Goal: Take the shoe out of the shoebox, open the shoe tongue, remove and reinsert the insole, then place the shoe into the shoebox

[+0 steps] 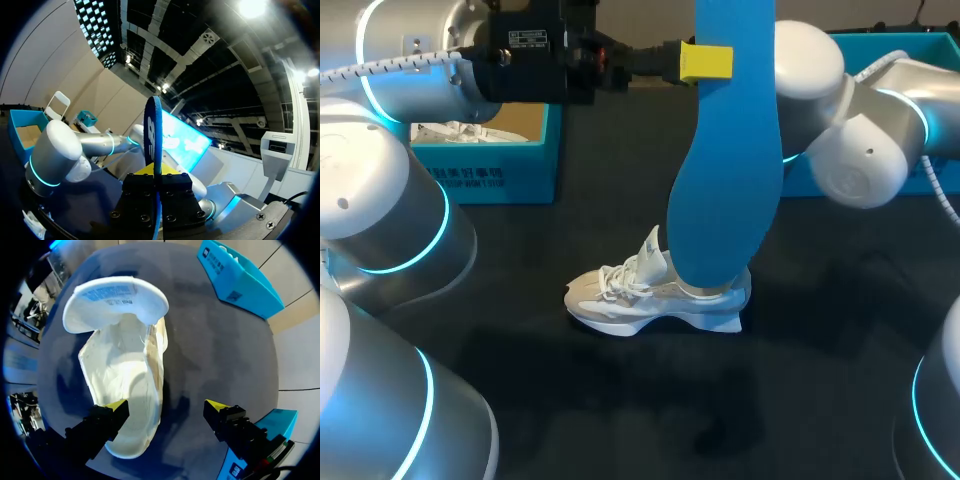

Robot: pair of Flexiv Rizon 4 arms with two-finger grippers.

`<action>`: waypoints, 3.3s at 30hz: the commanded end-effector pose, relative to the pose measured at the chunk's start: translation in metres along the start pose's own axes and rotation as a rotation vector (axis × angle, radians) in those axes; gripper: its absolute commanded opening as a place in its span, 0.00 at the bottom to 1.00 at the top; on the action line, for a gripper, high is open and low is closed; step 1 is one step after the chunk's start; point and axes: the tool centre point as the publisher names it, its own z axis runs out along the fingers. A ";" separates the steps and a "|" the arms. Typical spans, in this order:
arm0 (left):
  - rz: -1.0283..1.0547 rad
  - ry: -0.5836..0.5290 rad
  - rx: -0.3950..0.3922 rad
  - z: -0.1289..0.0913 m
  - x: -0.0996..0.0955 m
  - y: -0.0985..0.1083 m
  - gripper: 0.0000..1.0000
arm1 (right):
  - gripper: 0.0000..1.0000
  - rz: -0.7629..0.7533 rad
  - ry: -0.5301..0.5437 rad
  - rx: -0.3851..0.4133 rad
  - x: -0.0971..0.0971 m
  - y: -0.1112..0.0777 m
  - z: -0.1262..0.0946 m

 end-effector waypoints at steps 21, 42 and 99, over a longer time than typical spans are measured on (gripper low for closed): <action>-0.001 -0.002 0.002 0.000 0.000 0.002 0.00 | 0.69 0.026 0.047 -0.041 0.003 0.014 0.043; -0.001 -0.002 0.002 0.000 0.000 0.002 0.00 | 0.05 0.015 0.109 -0.025 0.005 0.027 0.041; -0.001 -0.002 0.002 0.000 0.000 0.002 0.00 | 0.00 0.340 0.313 -0.202 0.025 0.023 -0.011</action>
